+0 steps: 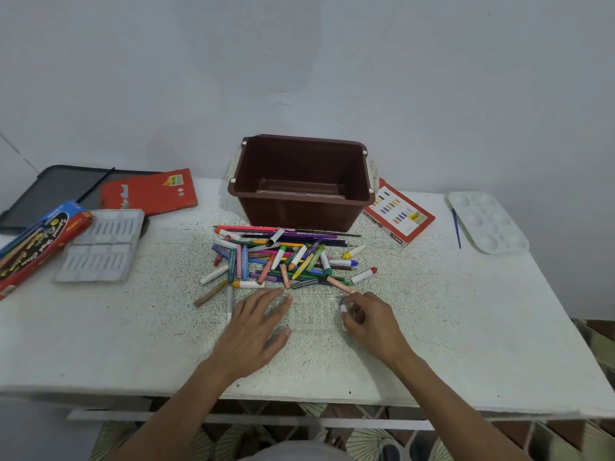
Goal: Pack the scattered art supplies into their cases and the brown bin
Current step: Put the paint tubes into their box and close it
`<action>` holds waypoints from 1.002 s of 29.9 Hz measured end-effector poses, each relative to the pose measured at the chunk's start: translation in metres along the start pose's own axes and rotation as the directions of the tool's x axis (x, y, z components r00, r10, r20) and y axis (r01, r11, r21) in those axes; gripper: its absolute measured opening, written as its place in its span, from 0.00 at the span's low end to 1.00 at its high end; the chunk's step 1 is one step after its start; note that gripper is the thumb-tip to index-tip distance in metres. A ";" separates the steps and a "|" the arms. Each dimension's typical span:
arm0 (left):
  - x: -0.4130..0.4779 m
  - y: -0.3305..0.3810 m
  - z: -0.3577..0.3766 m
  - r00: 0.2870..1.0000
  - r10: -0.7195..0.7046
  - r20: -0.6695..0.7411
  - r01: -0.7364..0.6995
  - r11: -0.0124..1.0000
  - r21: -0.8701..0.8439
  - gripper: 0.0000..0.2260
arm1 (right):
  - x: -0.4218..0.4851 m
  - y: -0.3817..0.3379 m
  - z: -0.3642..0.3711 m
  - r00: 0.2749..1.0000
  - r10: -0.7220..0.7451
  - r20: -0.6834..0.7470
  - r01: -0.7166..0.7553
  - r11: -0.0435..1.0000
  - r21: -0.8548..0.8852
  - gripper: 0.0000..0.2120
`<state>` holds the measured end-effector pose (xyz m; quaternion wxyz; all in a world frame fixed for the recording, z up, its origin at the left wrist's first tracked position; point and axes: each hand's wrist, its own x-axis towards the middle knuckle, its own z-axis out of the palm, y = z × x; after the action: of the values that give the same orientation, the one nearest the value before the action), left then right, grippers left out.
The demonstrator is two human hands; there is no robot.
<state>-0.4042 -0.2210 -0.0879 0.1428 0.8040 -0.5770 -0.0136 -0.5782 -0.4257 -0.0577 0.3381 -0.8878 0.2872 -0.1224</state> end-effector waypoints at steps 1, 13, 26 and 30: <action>0.000 0.000 0.000 1.000 0.000 -0.002 0.000 1.000 -0.003 0.26 | 0.003 -0.003 -0.002 1.000 0.027 -0.001 -0.027 1.000 0.009 0.07; 0.000 0.000 -0.001 1.000 0.001 -0.010 -0.002 1.000 -0.026 0.25 | 0.066 0.002 -0.018 0.943 0.284 -0.174 -0.300 0.951 -0.078 0.10; 0.000 0.000 -0.001 1.000 0.010 -0.011 -0.011 0.999 -0.037 0.25 | 0.070 -0.005 -0.022 0.919 0.372 -0.129 -0.375 0.927 -0.003 0.16; 0.000 0.000 -0.002 1.000 0.010 -0.015 -0.011 0.999 -0.044 0.25 | 0.072 -0.007 -0.021 0.920 0.369 -0.129 -0.379 0.923 -0.063 0.17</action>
<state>-0.4039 -0.2207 -0.0862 0.1650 0.7976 -0.5798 -0.0197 -0.5260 -0.4747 -0.0360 0.2992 -0.8218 0.4757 -0.0939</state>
